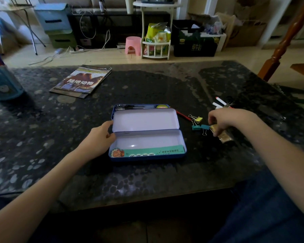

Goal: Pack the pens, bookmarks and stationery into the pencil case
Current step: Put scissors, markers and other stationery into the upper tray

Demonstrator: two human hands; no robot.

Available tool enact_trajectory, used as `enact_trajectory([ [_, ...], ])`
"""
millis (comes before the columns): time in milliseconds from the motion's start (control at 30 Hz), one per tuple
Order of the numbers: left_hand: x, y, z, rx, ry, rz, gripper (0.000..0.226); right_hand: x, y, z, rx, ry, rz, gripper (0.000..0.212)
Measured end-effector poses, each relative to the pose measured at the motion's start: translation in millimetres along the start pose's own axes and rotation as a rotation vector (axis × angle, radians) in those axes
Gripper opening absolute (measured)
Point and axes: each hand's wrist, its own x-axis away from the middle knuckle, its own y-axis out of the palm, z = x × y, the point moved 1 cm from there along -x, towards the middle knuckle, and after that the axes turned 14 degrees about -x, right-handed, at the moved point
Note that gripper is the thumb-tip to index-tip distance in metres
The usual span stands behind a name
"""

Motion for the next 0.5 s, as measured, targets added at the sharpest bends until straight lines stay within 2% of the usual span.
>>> enact_trajectory([
  [100, 0, 0, 0, -0.018, 0.006, -0.004, 0.053, 1, 0, -1, 0.006, 0.026, -0.029, 0.046],
  [200, 0, 0, 0, -0.038, 0.013, 0.002, 0.054, 2, 3, -3, 0.018, 0.042, -0.036, 0.031],
  [267, 0, 1, 0, -0.047, 0.019, 0.01, 0.053, 0, 5, -4, -0.058, 0.073, -0.078, 0.022],
  [500, -2, 3, -1, -0.049, 0.011, 0.016, 0.055, 5, 8, -10, -0.173, 0.108, -0.142, 0.027],
])
